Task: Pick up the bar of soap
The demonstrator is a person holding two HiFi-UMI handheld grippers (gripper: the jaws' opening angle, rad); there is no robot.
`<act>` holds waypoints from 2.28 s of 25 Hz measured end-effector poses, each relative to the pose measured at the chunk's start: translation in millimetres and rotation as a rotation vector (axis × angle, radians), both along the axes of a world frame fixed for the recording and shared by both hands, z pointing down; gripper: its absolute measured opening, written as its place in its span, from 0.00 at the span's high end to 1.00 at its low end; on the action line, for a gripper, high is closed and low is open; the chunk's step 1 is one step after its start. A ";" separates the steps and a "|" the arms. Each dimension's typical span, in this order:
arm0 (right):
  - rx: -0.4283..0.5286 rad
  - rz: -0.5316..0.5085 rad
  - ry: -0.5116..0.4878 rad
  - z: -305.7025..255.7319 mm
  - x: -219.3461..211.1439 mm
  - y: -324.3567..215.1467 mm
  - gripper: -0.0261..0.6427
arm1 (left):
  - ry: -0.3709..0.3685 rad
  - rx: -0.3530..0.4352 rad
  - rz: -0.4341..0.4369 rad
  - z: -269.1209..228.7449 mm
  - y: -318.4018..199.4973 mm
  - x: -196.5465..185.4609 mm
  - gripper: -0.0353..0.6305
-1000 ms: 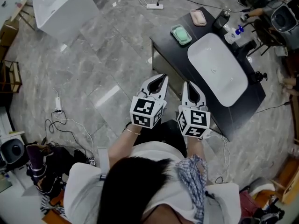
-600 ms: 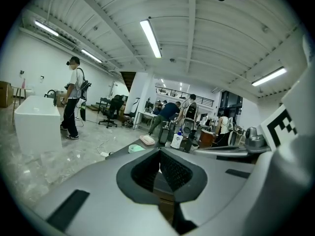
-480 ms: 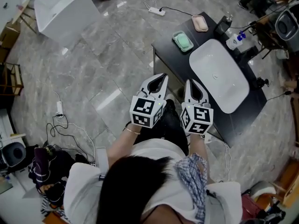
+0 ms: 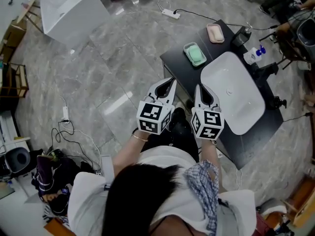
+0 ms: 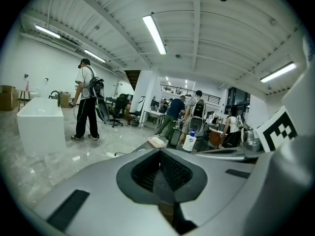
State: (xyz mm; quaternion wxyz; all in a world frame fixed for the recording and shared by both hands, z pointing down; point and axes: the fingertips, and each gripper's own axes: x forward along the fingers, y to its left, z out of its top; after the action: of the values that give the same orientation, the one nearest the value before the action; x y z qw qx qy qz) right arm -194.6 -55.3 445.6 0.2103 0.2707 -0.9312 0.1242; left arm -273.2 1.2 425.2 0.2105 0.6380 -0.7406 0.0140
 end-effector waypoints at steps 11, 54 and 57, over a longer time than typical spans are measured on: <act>-0.050 -0.023 0.034 17.3 -23.1 -91.9 0.94 | 0.008 -0.049 -0.030 12.2 -74.8 -25.3 0.93; -0.167 -0.152 0.326 139.2 -129.6 -357.3 0.58 | -0.011 -0.196 -0.148 64.3 -176.9 -92.4 0.93; -0.179 -0.155 0.349 148.4 -129.3 -357.6 0.58 | -0.001 -0.209 -0.149 68.5 -175.0 -91.3 0.93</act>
State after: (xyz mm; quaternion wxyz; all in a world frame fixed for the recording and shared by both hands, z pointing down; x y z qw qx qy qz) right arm -323.9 -412.8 594.0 0.4007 0.1961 -0.8838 0.1413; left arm -364.4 -173.7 493.7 0.2760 0.5556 -0.7806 0.0761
